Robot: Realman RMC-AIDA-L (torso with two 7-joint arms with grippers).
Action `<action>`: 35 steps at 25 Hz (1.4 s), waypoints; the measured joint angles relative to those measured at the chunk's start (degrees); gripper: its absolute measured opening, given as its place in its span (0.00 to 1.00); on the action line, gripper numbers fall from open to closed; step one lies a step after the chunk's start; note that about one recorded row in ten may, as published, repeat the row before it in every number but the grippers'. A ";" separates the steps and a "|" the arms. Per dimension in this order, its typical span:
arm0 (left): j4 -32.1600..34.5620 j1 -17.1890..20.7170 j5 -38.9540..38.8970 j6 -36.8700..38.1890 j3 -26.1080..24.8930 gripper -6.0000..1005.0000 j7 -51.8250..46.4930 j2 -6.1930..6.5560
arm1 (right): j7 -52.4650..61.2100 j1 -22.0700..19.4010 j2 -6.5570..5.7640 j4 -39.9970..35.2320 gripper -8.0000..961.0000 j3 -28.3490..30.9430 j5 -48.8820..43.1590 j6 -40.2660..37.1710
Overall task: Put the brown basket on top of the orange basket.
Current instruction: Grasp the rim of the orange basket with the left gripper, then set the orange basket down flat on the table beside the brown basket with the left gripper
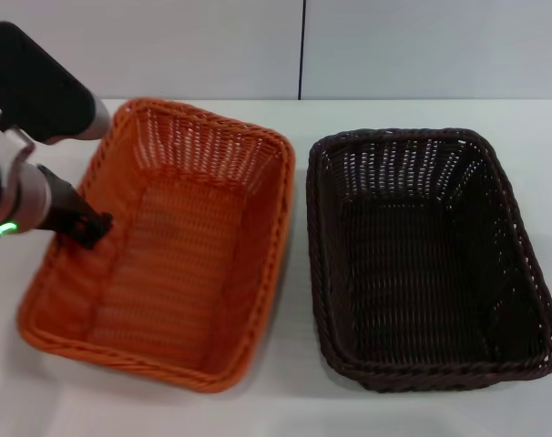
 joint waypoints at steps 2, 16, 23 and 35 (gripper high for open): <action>-0.99 -0.09 0.22 -0.83 -2.28 0.31 6.32 -0.01 | 0.00 0.02 0.00 -0.05 0.82 0.08 0.00 0.00; -9.53 -4.53 -14.21 -18.24 -18.29 0.30 48.11 0.28 | 0.00 0.28 -0.09 -0.71 0.81 0.48 0.21 -0.03; -6.92 -9.76 -14.49 -23.83 -20.84 0.21 57.93 0.33 | 0.00 0.50 -0.07 -0.69 0.81 0.56 0.28 -0.12; 4.81 -16.04 -17.17 -20.59 -23.65 0.15 64.49 0.09 | 0.00 0.49 -0.04 -0.58 0.81 0.53 0.85 -0.78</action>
